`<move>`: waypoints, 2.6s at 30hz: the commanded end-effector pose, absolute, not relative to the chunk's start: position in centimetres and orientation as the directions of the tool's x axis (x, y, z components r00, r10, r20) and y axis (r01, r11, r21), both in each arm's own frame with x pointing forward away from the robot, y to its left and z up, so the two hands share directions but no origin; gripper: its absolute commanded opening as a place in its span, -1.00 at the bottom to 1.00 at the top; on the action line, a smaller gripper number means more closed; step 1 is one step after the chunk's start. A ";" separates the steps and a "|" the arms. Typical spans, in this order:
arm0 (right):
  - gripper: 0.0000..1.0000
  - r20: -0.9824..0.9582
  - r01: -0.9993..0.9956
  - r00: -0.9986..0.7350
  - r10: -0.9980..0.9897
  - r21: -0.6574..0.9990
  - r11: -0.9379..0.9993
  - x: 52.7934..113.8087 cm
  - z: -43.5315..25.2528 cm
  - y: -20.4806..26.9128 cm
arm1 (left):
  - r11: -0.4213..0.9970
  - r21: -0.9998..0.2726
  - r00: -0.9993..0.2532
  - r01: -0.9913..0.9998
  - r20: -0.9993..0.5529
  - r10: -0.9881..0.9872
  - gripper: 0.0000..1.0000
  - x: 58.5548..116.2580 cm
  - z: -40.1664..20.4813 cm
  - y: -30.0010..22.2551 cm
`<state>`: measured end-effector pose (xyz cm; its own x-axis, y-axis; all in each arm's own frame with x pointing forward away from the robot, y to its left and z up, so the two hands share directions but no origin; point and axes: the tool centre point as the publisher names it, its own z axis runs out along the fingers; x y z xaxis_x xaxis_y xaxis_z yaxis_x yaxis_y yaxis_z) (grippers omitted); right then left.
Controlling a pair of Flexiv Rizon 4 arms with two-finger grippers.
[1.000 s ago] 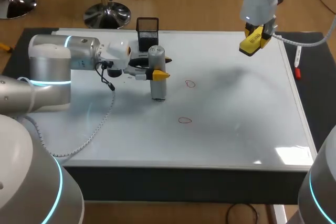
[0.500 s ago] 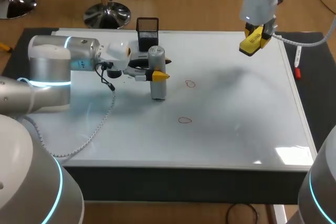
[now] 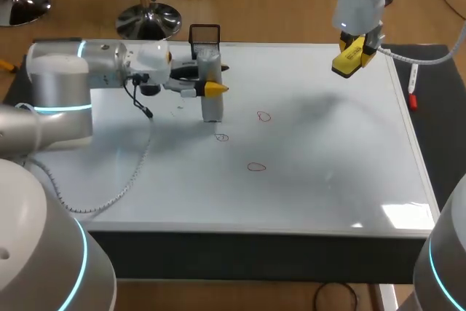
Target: Pick up the inspection probe, press it on each red-marked spot on the whiteboard one by one, put down the probe, pick up the eraser, and wipe off all the red marks.
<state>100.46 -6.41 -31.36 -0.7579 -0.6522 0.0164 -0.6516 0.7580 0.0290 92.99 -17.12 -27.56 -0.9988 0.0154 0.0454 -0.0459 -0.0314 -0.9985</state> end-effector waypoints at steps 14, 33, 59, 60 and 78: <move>-1.00 0.020 -0.653 -0.757 -0.653 0.027 0.757 100.5 -31.3 -6.5 | 0.007 -1.000 -0.988 -0.003 0.002 -0.154 -1.00 100.0 -24.2 -10.5; -1.00 0.020 -0.653 -0.757 -0.653 0.027 0.757 100.5 -31.3 -6.5 | 0.022 -0.999 -0.962 -0.025 0.018 -0.273 -1.00 107.4 -23.4 -4.3; -1.00 0.020 -0.653 -0.757 -0.653 0.027 0.757 100.5 -31.3 -6.5 | 0.014 -0.998 -0.952 -0.058 0.051 -0.301 -1.00 108.4 -24.5 -2.2; -1.00 0.020 -0.653 -0.757 -0.653 0.027 0.757 100.5 -31.3 -6.5 | 0.014 -0.998 -0.952 -0.058 0.051 -0.301 -1.00 108.4 -24.5 -2.2; -1.00 -0.049 -0.752 -0.659 -0.750 0.046 0.658 97.5 -30.9 -0.1 | 0.014 -0.998 -0.952 -0.058 0.051 -0.301 -1.00 108.4 -24.5 -2.2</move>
<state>98.57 -0.59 -31.00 -0.6687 -0.7427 -0.0349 -0.7432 0.6664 0.0596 108.40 -2.25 -24.59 -0.9522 -0.3012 0.0510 -0.0576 0.0129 -0.9983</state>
